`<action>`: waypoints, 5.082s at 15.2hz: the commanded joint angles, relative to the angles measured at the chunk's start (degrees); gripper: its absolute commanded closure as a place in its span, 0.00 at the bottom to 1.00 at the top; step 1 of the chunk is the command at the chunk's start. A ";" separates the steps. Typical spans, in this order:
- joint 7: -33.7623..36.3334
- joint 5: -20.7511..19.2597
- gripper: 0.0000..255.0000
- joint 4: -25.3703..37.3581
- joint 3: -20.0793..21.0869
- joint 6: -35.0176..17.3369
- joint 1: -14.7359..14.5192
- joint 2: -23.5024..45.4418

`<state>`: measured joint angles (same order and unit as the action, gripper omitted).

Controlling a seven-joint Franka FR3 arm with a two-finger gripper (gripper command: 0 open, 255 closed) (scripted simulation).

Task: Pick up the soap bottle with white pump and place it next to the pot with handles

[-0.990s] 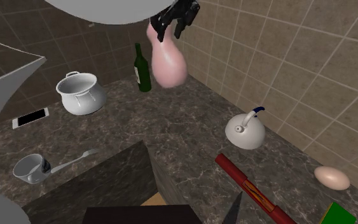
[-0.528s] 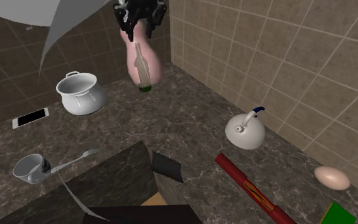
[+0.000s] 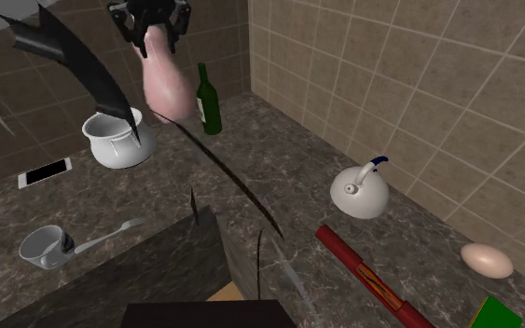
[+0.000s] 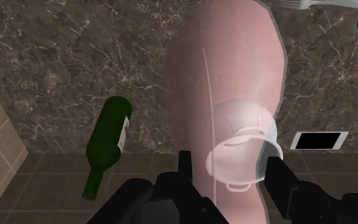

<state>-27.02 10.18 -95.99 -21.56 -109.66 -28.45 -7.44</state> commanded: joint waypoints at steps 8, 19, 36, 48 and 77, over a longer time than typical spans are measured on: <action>10.21 -0.66 1.00 9.34 5.08 -0.66 -4.49 8.59; 21.08 -1.07 1.00 33.38 8.97 4.42 -9.01 26.68; 21.96 -1.89 1.00 19.83 9.47 -8.16 -11.34 25.58; 21.09 -1.55 1.00 9.45 9.72 -17.74 -11.81 24.79; 17.40 2.20 1.00 -4.63 11.48 -37.52 -11.20 30.68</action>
<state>-9.50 12.23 -100.27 -10.15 -146.46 -39.68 22.94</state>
